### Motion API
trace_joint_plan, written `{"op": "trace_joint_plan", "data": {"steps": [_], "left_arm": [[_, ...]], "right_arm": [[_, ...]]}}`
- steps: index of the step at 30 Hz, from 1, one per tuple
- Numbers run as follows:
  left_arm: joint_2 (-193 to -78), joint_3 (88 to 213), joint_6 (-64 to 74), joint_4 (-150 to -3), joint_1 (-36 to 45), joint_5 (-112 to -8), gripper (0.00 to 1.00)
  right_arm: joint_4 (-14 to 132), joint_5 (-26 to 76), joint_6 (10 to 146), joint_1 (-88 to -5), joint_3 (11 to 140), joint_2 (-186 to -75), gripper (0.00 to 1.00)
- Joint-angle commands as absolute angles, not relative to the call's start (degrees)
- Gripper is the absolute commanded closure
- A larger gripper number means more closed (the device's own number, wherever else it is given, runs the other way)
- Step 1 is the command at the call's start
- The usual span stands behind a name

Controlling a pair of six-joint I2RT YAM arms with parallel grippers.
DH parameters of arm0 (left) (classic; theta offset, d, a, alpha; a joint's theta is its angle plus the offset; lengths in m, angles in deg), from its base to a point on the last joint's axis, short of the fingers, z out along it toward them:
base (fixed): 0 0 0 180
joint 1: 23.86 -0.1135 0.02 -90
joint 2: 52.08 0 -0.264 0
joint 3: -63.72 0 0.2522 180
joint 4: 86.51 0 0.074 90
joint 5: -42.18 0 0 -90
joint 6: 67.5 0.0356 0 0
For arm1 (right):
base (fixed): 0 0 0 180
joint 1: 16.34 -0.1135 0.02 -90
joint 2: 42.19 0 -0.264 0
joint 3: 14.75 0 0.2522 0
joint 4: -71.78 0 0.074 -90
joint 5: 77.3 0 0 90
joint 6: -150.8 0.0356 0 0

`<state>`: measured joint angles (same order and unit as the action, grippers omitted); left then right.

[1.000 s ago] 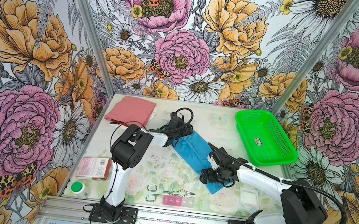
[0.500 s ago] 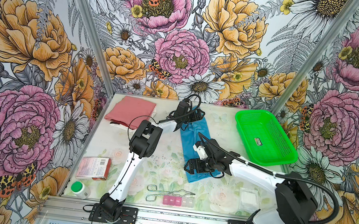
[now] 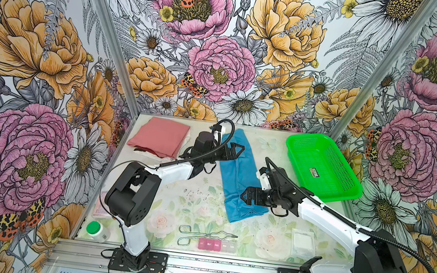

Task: Fold and stack t-shirts
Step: Smooth out the T-shirt at the center of the board.

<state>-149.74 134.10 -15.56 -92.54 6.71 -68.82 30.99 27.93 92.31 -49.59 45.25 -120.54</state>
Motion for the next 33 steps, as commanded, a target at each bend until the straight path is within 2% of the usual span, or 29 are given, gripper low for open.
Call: {"op": "trace_joint_plan", "data": {"steps": [1,6,10,16,18,24,27,30,33], "left_arm": [[-145.5,125.5,-18.5,-98.0,8.5,-63.2,0.01],[-140.3,117.7,-19.6,-99.5,9.3,-61.3,0.01],[-137.2,114.1,-19.6,-99.6,9.2,-59.8,0.01],[-139.7,117.1,-17.8,-95.0,9.0,-60.7,0.01],[-142.1,119.0,-17.9,-94.9,9.2,-61.3,0.01],[-151.4,128.7,-17.1,-91.3,9.3,-63.2,0.01],[-158.3,136.2,-16.1,-84.1,9.8,-62.4,0.01],[-162.6,142.3,-16.7,-75.9,11.4,-57.1,0.01],[-165.4,151.3,-15.0,-61.1,15.0,-46.0,0.01]], "right_arm": [[29.9,24.3,92.2,-51.8,43.7,-122.2,0.01],[30.3,22.9,93.0,-55.3,42.2,-126.1,0.01],[30.0,25.5,95.7,-58.0,39.4,-124.8,0.01],[26.4,27.9,101.6,-69.6,38.5,-119.4,0.01],[24.7,27.5,102.4,-70.1,40.4,-116.7,0.01],[19.2,24.4,98.0,-62.1,48.3,-113.6,0.01],[18.8,23.3,95.9,-56.0,49.7,-113.2,0.01],[17.8,22.9,93.9,-49.5,51.2,-112.0,0.01],[17.0,22.3,92.7,-42.9,52.7,-109.3,0.01]]}}
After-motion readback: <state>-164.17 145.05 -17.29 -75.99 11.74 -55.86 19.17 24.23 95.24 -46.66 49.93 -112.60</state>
